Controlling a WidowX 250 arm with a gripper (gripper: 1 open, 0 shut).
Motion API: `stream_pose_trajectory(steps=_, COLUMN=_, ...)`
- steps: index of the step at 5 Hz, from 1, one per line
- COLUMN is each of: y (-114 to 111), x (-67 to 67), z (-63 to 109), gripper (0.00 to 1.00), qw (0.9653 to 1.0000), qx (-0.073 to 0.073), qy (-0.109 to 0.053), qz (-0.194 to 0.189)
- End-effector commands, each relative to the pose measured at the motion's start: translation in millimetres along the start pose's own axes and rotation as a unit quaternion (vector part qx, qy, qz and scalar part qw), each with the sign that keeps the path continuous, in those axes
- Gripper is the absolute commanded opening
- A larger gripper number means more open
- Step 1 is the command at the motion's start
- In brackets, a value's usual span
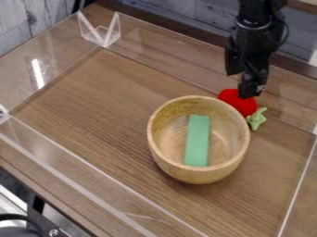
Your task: Move the red object to the left side of the table
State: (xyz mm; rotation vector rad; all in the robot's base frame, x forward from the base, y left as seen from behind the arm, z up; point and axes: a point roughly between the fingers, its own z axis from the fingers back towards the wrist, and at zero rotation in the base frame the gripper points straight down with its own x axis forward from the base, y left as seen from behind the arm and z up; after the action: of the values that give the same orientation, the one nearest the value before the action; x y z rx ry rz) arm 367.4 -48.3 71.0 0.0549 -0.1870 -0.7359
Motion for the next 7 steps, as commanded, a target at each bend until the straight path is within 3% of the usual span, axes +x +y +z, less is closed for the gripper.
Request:
stream_pose_trajectory(steps=1, y=4.1, x=7.0, z=18.3, gripper=1.0, qw=0.9993, qx=0.018, qy=-0.031, qz=-0.004)
stream_pose_trajectory(steps=4, y=0.4, x=13.7, z=33.0, gripper=1.0, qw=0.9978, qx=0.039, qy=-0.052, qz=-0.013)
stream_pose_trajectory(steps=6, y=-3.7, x=16.8, z=29.4, gripper=1.0, qw=0.9971, qx=0.035, qy=-0.062, qz=-0.028)
stream_pose_trajectory(steps=7, y=-6.5, x=13.3, z=14.6, gripper=1.0, qw=0.998, qx=0.02, qy=-0.055, qz=-0.026)
